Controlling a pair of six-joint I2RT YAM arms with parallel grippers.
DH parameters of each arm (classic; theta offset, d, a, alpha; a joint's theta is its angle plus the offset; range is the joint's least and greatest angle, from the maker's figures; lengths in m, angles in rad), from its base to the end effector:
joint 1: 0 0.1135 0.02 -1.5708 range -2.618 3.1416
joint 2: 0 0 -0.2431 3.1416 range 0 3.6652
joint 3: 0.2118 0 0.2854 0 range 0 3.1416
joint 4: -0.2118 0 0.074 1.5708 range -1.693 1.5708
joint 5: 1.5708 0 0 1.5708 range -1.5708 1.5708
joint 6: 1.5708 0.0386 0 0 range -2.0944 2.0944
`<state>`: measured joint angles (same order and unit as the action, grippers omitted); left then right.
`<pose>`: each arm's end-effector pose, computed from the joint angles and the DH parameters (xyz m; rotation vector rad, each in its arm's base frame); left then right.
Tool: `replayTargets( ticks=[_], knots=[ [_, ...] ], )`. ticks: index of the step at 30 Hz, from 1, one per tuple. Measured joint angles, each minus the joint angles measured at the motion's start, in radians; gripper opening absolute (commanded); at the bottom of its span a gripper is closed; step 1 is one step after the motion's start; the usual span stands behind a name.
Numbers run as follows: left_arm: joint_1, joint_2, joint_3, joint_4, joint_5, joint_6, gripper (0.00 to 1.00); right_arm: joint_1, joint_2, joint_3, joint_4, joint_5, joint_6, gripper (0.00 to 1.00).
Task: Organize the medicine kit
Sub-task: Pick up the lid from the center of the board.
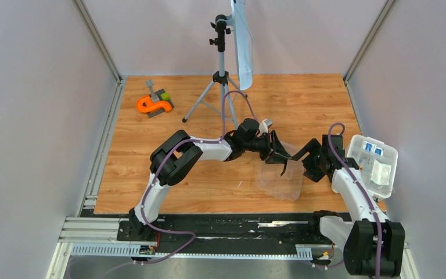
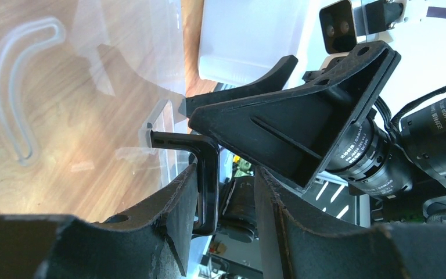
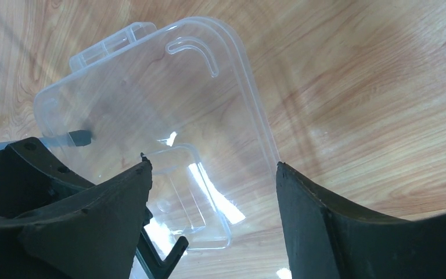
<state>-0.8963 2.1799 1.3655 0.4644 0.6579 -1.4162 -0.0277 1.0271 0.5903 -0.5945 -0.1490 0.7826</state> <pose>0.2891 -0.3993 0.1153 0.0630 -2.4667 1.8666 0.2301 -0.0006 0.1616 0.9971 2.4639 0.4552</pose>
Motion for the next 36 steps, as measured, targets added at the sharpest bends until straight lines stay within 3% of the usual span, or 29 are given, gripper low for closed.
replayTargets(
  ticks=[24, 27, 33, 36],
  knots=[
    [0.006, 0.000, -0.017, 0.051, 0.015, -0.022, 0.48, -0.010, -0.039, 0.116, -0.060, 0.019, -0.003, 0.80],
    [0.006, 0.000, -0.017, 0.054, 0.015, -0.024, 0.48, -0.010, -0.061, 0.117, -0.062, 0.019, -0.003, 0.76],
    [0.008, 0.000, -0.017, 0.060, 0.015, -0.037, 0.48, -0.010, -0.167, 0.117, -0.072, 0.011, -0.016, 0.59],
    [0.010, 0.003, -0.017, 0.072, 0.016, -0.044, 0.48, -0.010, -0.236, 0.117, -0.076, 0.000, -0.031, 0.57]
  ],
)
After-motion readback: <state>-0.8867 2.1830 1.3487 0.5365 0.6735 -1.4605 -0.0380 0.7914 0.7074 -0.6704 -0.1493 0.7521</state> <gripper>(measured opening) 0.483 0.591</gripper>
